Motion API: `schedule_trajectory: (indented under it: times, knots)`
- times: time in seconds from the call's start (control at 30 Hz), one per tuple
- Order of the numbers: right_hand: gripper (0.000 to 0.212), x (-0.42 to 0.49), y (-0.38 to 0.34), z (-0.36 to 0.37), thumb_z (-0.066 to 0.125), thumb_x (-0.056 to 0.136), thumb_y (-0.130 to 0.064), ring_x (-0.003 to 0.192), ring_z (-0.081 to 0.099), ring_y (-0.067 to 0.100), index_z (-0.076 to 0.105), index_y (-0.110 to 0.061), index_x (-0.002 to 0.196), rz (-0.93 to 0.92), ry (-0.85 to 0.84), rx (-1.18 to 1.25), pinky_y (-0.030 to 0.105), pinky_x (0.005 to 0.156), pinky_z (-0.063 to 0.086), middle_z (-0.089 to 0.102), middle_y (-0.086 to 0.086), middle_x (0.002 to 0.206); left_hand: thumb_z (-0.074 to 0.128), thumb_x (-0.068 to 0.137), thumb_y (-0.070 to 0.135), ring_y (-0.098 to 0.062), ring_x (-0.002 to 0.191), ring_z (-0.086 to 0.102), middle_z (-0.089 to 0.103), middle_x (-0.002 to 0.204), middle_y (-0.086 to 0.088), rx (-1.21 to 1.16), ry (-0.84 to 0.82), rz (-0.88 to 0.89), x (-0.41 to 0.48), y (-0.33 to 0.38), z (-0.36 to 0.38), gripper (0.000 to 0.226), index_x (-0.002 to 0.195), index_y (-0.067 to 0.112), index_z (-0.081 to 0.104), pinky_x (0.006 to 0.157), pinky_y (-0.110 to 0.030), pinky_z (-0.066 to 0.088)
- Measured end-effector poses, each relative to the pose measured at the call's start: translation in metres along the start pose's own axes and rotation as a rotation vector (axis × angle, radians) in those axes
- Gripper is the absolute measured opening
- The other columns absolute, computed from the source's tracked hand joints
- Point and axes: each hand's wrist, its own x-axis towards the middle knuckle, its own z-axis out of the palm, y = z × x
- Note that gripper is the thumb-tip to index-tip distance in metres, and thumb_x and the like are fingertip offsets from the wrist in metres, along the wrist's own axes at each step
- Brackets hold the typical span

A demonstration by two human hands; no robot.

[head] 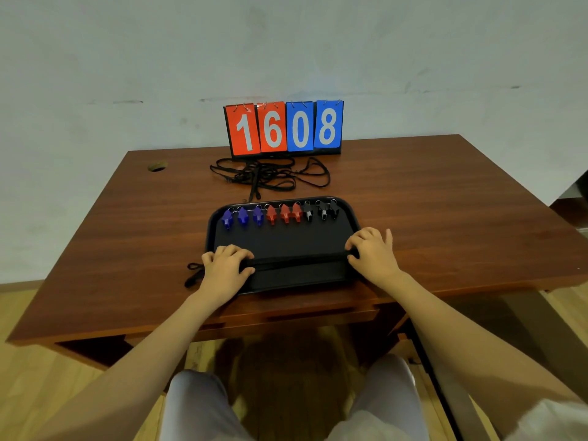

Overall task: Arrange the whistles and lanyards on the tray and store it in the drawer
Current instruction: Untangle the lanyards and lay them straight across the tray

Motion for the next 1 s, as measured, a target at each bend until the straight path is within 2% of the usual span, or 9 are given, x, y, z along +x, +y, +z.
schedule_trajectory:
  times: [0.1,0.27,0.47,0.57,0.7,0.87,1.0]
  knots:
    - [0.02,0.004,-0.008,-0.007,0.06,0.088,-0.023,0.136,0.028,0.021,0.061,-0.02,0.107,-0.041,0.027,-0.071,0.062,0.112,-0.005,0.054,-0.003,0.123,0.056,0.09,0.036,-0.017,0.125,0.037,0.052,0.127,0.006,0.0,0.01,0.031,0.005,0.007,0.0,0.033,0.122,0.03,0.055,0.098,-0.036,0.02]
    - [0.027,0.034,-0.036,-0.023,0.058,0.09,-0.025,0.14,0.023,0.02,0.058,-0.019,0.116,-0.136,0.009,-0.021,0.059,0.114,-0.001,0.05,-0.001,0.13,0.054,0.09,0.04,-0.016,0.125,0.037,0.05,0.128,0.006,-0.022,0.029,0.115,0.036,0.03,-0.013,0.037,0.125,0.028,0.053,0.101,-0.036,0.019]
    - [0.033,0.107,-0.067,-0.042,0.053,0.092,-0.025,0.133,0.035,0.024,0.054,-0.016,0.123,-0.178,0.026,0.037,0.049,0.116,0.015,0.051,0.005,0.131,0.052,0.092,0.036,-0.022,0.122,0.04,0.051,0.128,0.0,0.008,0.093,0.129,0.111,0.053,-0.047,0.034,0.125,0.025,0.053,0.101,-0.039,0.022]
    - [0.032,0.148,-0.075,-0.044,0.053,0.091,-0.025,0.125,0.043,0.025,0.056,-0.016,0.122,-0.19,0.061,0.022,0.042,0.107,0.031,0.055,0.006,0.126,0.052,0.092,0.034,-0.024,0.123,0.041,0.051,0.128,-0.003,0.05,0.078,0.115,0.151,0.05,-0.062,0.035,0.125,0.023,0.053,0.102,-0.041,0.025]
    - [0.029,0.201,-0.073,-0.039,0.05,0.092,-0.021,0.114,0.05,0.028,0.056,-0.011,0.119,-0.113,0.02,0.029,0.041,0.095,0.043,0.056,0.01,0.122,0.053,0.092,0.03,-0.027,0.122,0.043,0.051,0.13,-0.008,0.08,0.01,0.081,0.198,0.035,-0.068,0.034,0.125,0.02,0.054,0.103,-0.045,0.029]
    - [0.039,0.254,-0.057,-0.013,0.044,0.093,-0.006,0.117,0.048,0.033,0.046,-0.013,0.131,0.022,-0.126,0.104,0.044,0.094,0.046,0.049,0.014,0.129,0.049,0.095,0.024,-0.031,0.126,0.041,0.045,0.136,-0.01,0.076,-0.117,0.07,0.242,0.018,-0.042,0.04,0.134,0.018,0.048,0.102,-0.047,0.033]
    - [0.05,0.278,-0.045,0.015,0.042,0.09,-0.001,0.113,0.05,0.037,0.041,-0.018,0.137,0.021,-0.147,0.139,0.043,0.082,0.048,0.046,0.017,0.129,0.047,0.095,0.019,-0.032,0.131,0.035,0.039,0.142,-0.011,0.045,-0.153,0.108,0.265,0.012,-0.01,0.047,0.141,0.015,0.037,0.104,-0.046,0.033]
